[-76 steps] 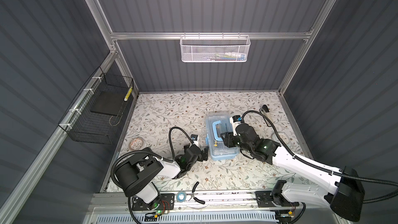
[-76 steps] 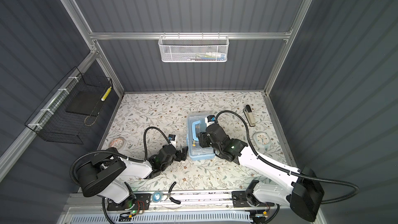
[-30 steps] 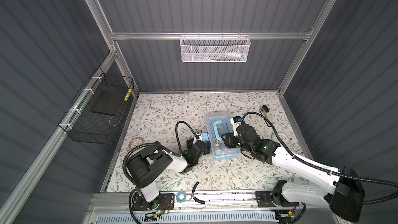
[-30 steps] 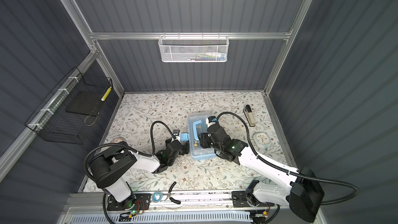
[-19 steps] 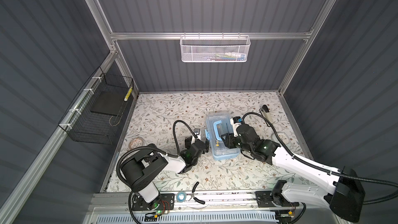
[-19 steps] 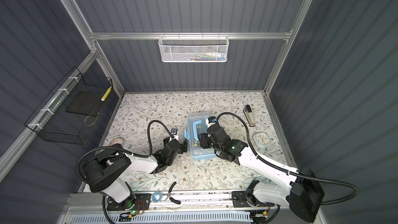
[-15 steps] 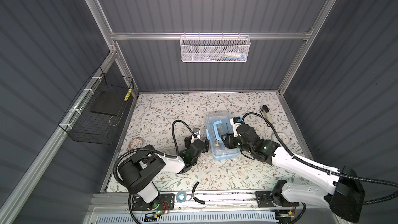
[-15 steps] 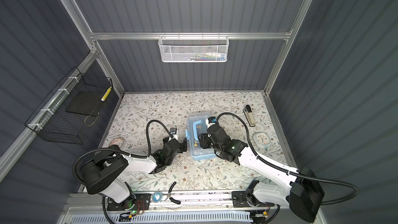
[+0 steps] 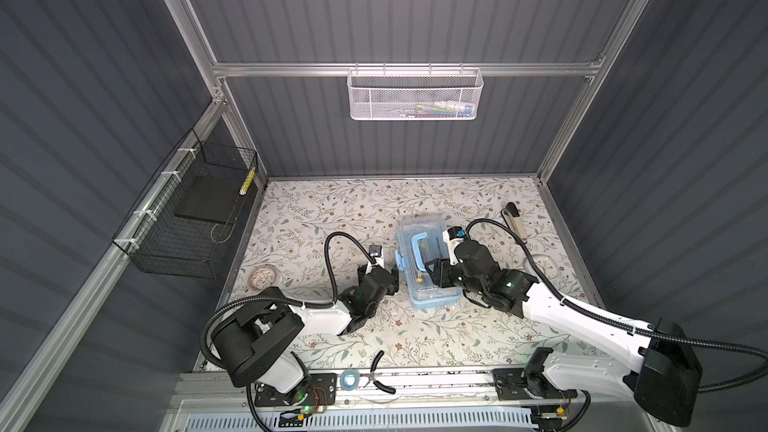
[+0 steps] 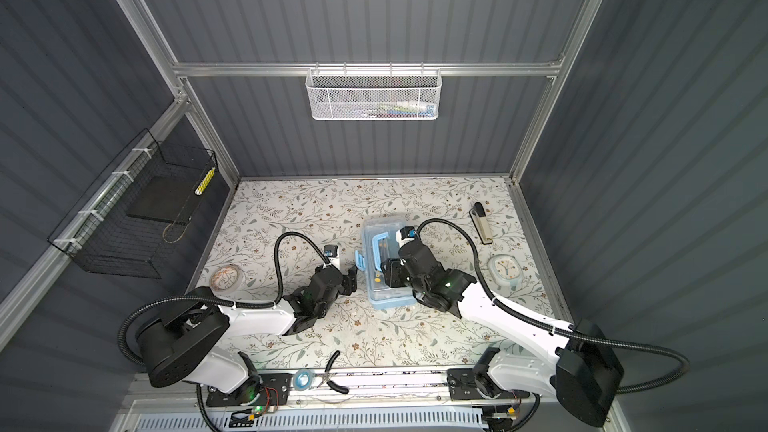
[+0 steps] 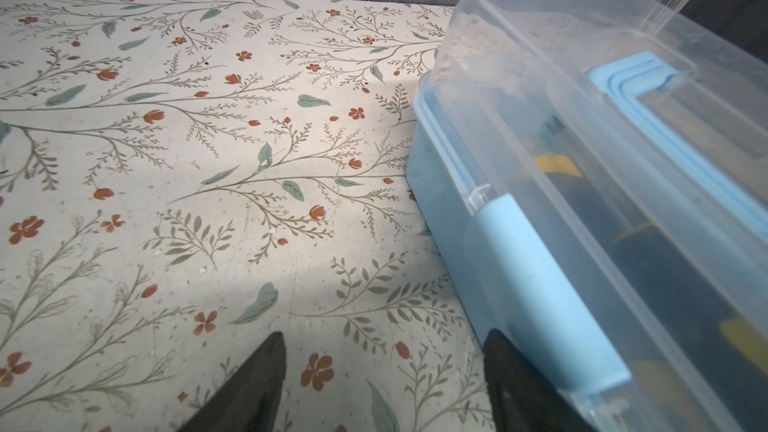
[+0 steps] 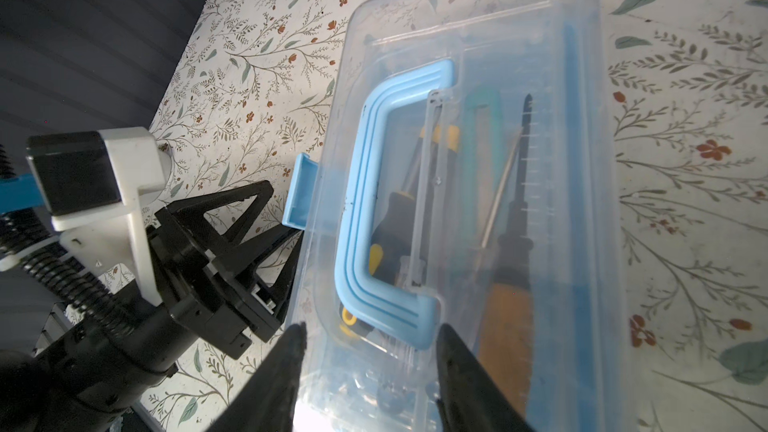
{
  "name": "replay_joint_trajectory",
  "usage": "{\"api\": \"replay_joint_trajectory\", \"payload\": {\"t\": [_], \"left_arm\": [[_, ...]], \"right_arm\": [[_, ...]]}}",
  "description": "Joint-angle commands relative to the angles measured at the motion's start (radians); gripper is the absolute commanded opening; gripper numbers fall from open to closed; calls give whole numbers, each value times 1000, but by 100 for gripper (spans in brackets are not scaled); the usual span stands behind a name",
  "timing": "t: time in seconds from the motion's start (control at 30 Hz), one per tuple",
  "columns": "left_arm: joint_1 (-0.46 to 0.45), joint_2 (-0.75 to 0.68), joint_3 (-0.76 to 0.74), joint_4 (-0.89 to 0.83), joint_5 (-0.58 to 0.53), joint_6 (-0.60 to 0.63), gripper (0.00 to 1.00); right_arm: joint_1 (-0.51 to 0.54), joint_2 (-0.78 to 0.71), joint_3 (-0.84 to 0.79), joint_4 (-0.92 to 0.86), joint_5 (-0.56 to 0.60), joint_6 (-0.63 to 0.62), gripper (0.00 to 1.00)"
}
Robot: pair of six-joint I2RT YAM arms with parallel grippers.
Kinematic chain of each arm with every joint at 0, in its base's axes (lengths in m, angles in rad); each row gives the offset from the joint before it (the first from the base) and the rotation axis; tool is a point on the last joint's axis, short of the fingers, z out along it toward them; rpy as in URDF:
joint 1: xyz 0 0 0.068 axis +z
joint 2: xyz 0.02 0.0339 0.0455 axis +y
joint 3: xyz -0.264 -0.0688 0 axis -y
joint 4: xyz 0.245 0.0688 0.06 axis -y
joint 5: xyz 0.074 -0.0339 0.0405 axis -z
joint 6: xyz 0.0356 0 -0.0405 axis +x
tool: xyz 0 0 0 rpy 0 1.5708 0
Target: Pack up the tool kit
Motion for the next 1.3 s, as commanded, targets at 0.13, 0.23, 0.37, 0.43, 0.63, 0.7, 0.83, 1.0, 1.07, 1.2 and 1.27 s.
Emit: {"api": "replay_joint_trajectory", "payload": {"t": [0.13, 0.23, 0.37, 0.43, 0.63, 0.7, 0.83, 1.0, 1.07, 1.2, 1.27], "left_arm": [[12, -68, -4, 15, 63, -28, 73], [21, -77, 1, 14, 92, -33, 72], [28, -72, 3, 30, 115, -40, 71], [31, -71, 3, 35, 124, -47, 70], [36, -73, 7, 43, 150, -60, 69], [35, -74, 5, 51, 148, -64, 69], [37, -64, 19, 36, 144, -60, 68], [36, -56, 20, 50, 141, -66, 68], [37, -52, 25, 51, 137, -65, 67], [37, -49, 32, 53, 136, -67, 67], [37, -48, 39, 54, 140, -70, 67]], "right_arm": [[-2, -1, -18, 13, -10, 13, 52], [-2, -1, -22, 14, -10, 15, 52], [-2, 2, -22, 19, -14, 16, 52], [-1, 2, -23, 19, -15, 17, 52], [-1, 3, -27, 19, -11, 16, 52], [-1, 3, -28, 22, -9, 19, 52], [-1, 3, -32, 22, -9, 22, 52], [-3, 5, -33, 22, -3, 22, 52], [-2, 6, -33, 22, 0, 22, 52], [-2, 11, -33, 22, -1, 23, 52], [-3, 14, -32, 22, -1, 23, 52]]}}
